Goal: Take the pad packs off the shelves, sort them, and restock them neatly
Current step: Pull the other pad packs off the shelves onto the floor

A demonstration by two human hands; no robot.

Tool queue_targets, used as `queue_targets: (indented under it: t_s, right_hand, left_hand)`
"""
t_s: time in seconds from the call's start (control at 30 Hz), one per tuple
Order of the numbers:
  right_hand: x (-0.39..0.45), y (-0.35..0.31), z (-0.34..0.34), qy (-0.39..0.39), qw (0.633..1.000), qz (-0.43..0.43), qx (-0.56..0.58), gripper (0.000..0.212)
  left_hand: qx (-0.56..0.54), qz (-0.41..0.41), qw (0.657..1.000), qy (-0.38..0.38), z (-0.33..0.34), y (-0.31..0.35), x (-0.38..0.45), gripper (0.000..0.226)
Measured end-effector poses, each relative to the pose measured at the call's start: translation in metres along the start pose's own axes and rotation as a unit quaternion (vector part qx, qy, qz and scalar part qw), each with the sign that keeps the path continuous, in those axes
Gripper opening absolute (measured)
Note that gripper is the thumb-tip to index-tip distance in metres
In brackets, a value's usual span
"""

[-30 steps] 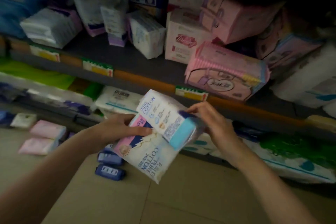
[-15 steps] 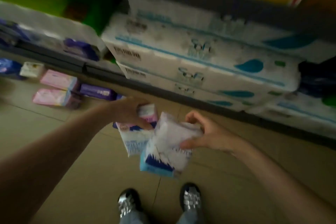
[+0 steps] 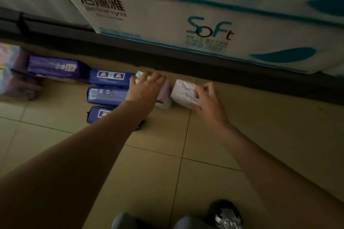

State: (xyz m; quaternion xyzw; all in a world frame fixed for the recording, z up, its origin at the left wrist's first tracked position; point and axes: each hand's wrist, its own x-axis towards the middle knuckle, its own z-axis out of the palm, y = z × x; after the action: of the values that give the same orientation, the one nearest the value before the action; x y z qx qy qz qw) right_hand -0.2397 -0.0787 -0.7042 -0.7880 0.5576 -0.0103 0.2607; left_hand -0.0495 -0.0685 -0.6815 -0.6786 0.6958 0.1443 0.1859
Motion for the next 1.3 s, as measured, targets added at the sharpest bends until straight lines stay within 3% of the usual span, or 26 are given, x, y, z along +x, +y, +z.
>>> queue_targets:
  t_s: [0.17, 0.33, 0.43, 0.53, 0.63, 0.83, 0.9, 1.0, 1.1, 1.2, 1.3]
  right_hand:
    - [0.017, -0.002, 0.003, -0.046, 0.998, 0.014, -0.041, 0.035]
    - [-0.023, -0.028, -0.079, -0.061, 0.997, 0.034, -0.021, 0.033]
    - [-0.06, -0.044, -0.164, -0.059, 0.997, 0.035, 0.04, 0.035]
    - [-0.1, -0.058, -0.27, -0.045, 0.998, -0.003, 0.038, 0.037]
    - [-0.13, -0.075, -0.38, 0.018, 0.999, -0.044, 0.019, 0.03]
    - [-0.158, -0.093, -0.523, 0.222, 0.974, -0.033, -0.009, 0.018]
    - [-0.152, -0.091, -0.545, 0.294, 0.955, -0.032, -0.018, 0.03]
    - [-0.13, -0.08, -0.58, 0.338, 0.941, 0.027, -0.008, 0.057]
    - [-0.099, -0.073, -0.612, 0.334, 0.936, 0.068, 0.085, 0.071]
    - [-0.081, -0.074, -0.618, 0.24, 0.951, 0.051, 0.188, 0.067]
    - [-0.082, -0.069, -0.618, 0.172, 0.964, 0.027, 0.204, 0.065]
  left_hand:
    - [0.041, 0.041, 0.996, -0.071, 0.017, -0.006, -0.011, 0.08]
    - [-0.04, -0.016, 0.999, -0.006, -0.069, 0.002, -0.059, 0.077]
    - [-0.059, 0.057, 0.989, 0.123, -0.153, 0.009, -0.091, 0.077]
    - [-0.086, 0.13, 0.958, 0.241, -0.243, 0.012, -0.116, 0.076]
    - [-0.125, 0.175, 0.918, 0.333, -0.336, 0.027, -0.137, 0.05]
    - [-0.162, 0.224, 0.864, 0.421, -0.437, 0.079, -0.156, 0.043]
    - [-0.171, 0.209, 0.857, 0.438, -0.457, 0.091, -0.157, 0.042]
    - [-0.172, 0.196, 0.849, 0.459, -0.485, 0.101, -0.157, 0.042]
    - [-0.163, 0.191, 0.846, 0.471, -0.509, 0.111, -0.155, 0.042]
    - [-0.154, 0.176, 0.856, 0.461, -0.526, 0.123, -0.152, 0.044]
    - [-0.136, 0.174, 0.866, 0.449, -0.542, 0.133, -0.148, 0.047]
